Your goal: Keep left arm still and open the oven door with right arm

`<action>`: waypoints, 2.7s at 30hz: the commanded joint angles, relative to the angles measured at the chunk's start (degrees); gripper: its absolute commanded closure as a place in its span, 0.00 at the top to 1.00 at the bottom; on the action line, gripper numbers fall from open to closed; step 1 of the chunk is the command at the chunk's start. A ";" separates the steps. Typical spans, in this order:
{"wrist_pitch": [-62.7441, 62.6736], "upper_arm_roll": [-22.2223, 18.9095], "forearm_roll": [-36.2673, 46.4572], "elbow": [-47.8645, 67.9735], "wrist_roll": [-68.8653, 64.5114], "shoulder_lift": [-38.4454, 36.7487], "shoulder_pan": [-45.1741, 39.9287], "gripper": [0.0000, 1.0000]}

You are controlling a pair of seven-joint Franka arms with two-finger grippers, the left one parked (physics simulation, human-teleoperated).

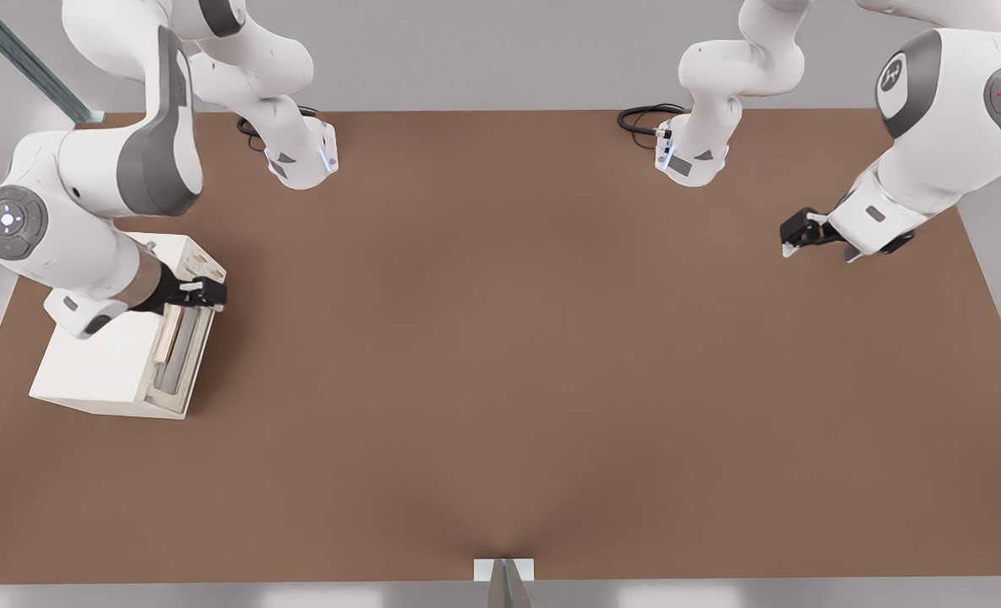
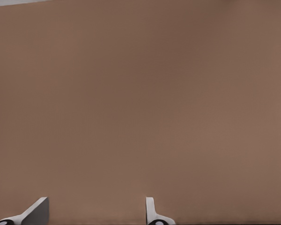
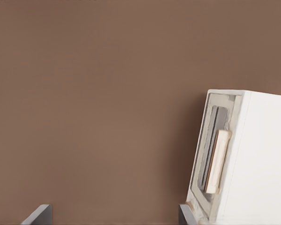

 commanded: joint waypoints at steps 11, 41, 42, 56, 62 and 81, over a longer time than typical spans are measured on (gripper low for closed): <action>-9.64 -2.69 -38.82 14.91 18.96 30.81 16.13 0.21; 1.08 -9.02 -36.98 -15.86 19.22 19.83 10.51 0.21; 1.52 -9.02 -37.50 -15.85 18.43 19.83 10.42 0.21; 2.75 -9.02 -37.94 -19.81 17.99 19.48 8.66 0.21; 2.75 -9.02 -39.35 -21.04 17.99 19.39 8.31 0.21; 0.73 -8.06 -1.12 -3.03 4.63 11.83 7.08 0.21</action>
